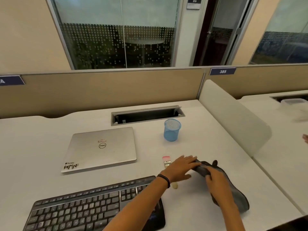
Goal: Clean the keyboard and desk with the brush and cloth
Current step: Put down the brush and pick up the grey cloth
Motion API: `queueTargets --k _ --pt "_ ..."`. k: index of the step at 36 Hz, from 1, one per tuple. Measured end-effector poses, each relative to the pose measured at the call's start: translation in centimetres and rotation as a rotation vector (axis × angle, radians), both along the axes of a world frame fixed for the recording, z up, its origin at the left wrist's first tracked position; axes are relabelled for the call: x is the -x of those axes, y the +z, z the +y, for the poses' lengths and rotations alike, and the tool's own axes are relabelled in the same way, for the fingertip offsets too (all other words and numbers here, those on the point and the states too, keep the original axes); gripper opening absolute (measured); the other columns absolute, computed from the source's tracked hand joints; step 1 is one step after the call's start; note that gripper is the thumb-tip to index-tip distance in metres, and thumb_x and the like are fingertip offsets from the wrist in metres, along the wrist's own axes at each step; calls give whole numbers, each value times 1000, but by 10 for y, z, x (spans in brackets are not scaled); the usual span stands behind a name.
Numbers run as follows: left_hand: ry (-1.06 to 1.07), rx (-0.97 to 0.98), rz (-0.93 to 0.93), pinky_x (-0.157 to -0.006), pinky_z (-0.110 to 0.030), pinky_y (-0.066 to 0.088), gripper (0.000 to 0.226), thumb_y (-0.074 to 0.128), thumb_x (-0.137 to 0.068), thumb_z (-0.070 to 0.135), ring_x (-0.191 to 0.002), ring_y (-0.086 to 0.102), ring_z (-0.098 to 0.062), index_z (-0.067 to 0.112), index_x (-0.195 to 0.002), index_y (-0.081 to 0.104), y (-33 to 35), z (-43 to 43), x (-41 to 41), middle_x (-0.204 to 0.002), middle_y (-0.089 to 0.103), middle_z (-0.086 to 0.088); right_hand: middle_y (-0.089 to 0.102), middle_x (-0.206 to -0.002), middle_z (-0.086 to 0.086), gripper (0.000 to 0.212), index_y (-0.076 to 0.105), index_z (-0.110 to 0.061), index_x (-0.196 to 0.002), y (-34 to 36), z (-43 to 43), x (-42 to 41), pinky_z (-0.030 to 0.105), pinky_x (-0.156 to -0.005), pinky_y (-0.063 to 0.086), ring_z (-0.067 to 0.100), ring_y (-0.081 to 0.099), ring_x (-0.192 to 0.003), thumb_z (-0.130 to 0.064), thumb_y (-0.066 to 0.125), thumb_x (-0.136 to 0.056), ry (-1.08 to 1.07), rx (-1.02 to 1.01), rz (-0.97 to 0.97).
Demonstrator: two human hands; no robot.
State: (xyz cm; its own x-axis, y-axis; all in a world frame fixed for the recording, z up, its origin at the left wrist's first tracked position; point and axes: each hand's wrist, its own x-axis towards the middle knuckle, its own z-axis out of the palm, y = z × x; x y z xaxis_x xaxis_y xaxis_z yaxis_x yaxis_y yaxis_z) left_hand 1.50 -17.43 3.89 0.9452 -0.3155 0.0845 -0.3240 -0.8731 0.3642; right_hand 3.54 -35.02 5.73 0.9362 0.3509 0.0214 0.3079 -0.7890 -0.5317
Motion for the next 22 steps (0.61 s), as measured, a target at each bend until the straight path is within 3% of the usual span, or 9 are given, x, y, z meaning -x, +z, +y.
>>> queueTargets --k 5,7,11,13,17,19,20,22 --pt "62 148 -48 -116 -45 17 38 61 -91 19 -140 27 -28 13 -128 54 28 24 1 -148 38 -11 62 -111 2 35 60 -17 -118 39 -4 -11 24 -89 42 14 56 -96 1 47 -90 259 -92 131" --pt "101 221 -31 -115 -43 18 36 63 -90 19 -137 32 -27 13 -125 55 38 34 6 -143 45 -10 60 -107 -7 36 58 -27 -111 53 0 -13 22 -90 42 5 55 -93 1 47 -91 311 -141 147" --pt "171 356 -26 -106 -34 29 39 63 -90 19 -117 50 -25 15 -127 52 56 52 21 -129 57 -8 60 -106 -18 39 57 -35 -107 75 13 -14 4 -79 40 -8 55 -97 0 48 -92 431 -216 159" --pt "208 428 -15 -97 -25 34 39 61 -91 20 -112 51 -24 15 -128 49 66 59 31 -127 56 -9 63 -106 -18 35 59 -30 -110 81 21 -14 8 -81 42 -7 54 -101 -3 48 -92 479 -252 178" --pt "278 600 -23 -97 -33 44 31 58 -92 17 -111 52 -25 8 -121 50 87 73 55 -124 56 -14 62 -106 -24 35 60 -26 -113 93 41 -11 12 -83 44 -4 57 -101 -1 50 -91 566 -323 201" --pt "319 652 -80 -94 -27 44 27 58 -93 17 -107 51 -16 8 -117 51 97 82 68 -122 56 -12 63 -106 -24 36 59 -24 -114 100 55 -6 15 -83 47 -2 58 -100 2 51 -90 585 -384 220" --pt "334 669 -113 -92 -22 43 25 58 -93 16 -105 50 -11 9 -116 51 101 87 75 -119 57 -11 64 -106 -20 32 60 -22 -115 102 61 -2 18 -84 50 1 59 -101 -4 52 -91 593 -438 233" --pt "362 676 -178 -88 -16 43 23 57 -93 15 -103 51 -9 9 -114 51 108 99 90 -115 58 -8 67 -109 -8 30 61 -20 -116 106 72 10 23 -85 53 11 62 -103 -33 56 -89 583 -585 308"
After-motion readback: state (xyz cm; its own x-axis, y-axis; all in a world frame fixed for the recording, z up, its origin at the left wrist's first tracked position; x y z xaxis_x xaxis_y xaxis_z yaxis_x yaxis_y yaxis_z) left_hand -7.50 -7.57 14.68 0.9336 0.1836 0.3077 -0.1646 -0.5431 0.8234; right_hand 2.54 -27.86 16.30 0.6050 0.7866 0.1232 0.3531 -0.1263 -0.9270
